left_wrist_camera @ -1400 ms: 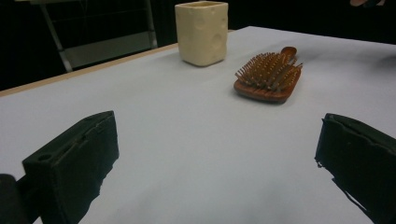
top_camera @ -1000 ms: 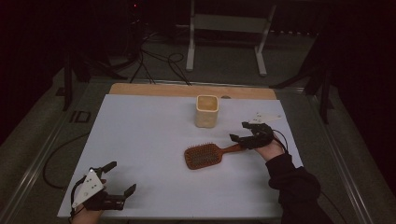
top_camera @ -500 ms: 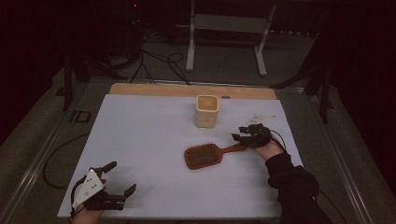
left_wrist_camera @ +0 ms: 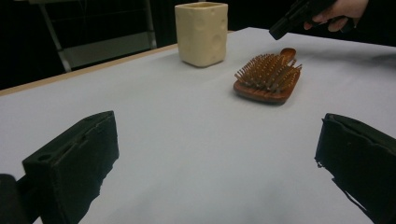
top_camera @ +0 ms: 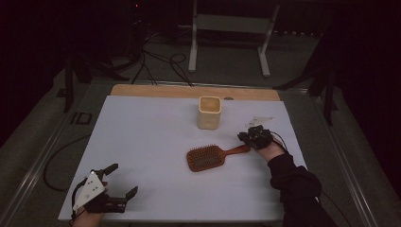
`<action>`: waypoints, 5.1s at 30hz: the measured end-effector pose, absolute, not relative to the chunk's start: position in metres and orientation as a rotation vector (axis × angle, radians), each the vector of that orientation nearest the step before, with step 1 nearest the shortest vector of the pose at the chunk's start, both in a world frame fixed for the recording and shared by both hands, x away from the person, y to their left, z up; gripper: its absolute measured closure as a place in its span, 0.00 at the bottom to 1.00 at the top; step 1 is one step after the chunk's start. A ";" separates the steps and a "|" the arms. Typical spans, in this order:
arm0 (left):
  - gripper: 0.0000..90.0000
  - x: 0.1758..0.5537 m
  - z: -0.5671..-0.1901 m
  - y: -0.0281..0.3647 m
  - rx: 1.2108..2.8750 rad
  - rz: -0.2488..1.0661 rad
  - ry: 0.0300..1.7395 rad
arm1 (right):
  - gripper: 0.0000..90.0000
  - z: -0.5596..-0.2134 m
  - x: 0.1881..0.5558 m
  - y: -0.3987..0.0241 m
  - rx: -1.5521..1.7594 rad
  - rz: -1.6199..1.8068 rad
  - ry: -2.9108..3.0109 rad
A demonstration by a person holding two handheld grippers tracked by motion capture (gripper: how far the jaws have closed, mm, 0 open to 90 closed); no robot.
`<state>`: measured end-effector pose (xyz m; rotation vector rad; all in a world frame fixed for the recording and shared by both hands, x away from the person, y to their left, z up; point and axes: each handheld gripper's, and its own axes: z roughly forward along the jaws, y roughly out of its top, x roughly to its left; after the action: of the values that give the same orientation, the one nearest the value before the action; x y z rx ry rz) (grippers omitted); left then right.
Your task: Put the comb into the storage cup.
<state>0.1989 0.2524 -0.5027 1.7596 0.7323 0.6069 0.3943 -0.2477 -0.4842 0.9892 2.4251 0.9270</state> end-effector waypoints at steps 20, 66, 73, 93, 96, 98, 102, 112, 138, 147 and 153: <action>0.00 0.199 -0.502 0.253 1.755 0.603 0.731 | 1.00 -0.496 0.403 -0.241 0.986 0.756 2.498; 0.00 0.199 -0.502 0.253 1.746 0.595 0.737 | 1.00 -0.509 0.325 -0.254 0.988 0.779 2.584; 0.00 0.199 -0.502 0.253 1.750 0.597 0.734 | 1.00 -0.508 0.314 -0.252 0.989 0.781 2.588; 0.00 0.198 -0.502 0.252 1.750 0.598 0.730 | 1.00 -0.485 0.307 -0.250 0.947 0.787 2.563; 0.00 0.199 -0.502 0.252 1.752 0.598 0.733 | 1.00 -0.478 0.307 -0.249 0.938 0.797 2.555; 0.00 0.199 -0.502 0.252 1.751 0.597 0.732 | 1.00 -0.472 0.307 -0.247 0.926 0.795 2.550; 0.00 0.199 -0.502 0.253 1.752 0.598 0.733 | 1.00 -0.461 0.307 -0.244 0.915 0.804 2.547; 0.00 0.199 -0.502 0.253 1.749 0.597 0.733 | 0.94 -0.442 0.310 -0.230 0.880 0.775 2.569; 0.00 0.198 -0.502 0.253 1.750 0.597 0.730 | 0.20 -0.460 0.330 -0.193 0.884 0.620 2.778; 0.00 0.199 -0.502 0.253 1.755 0.596 0.730 | 0.10 -0.476 0.338 -0.181 0.919 0.547 2.796; 0.00 0.198 -0.502 0.253 1.755 0.594 0.730 | 0.23 -0.486 0.341 -0.173 0.908 0.476 2.832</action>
<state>0.1984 0.2531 -0.5023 1.7546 0.7301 0.5945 0.3407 -0.1731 -0.4857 0.9076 2.8324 0.4758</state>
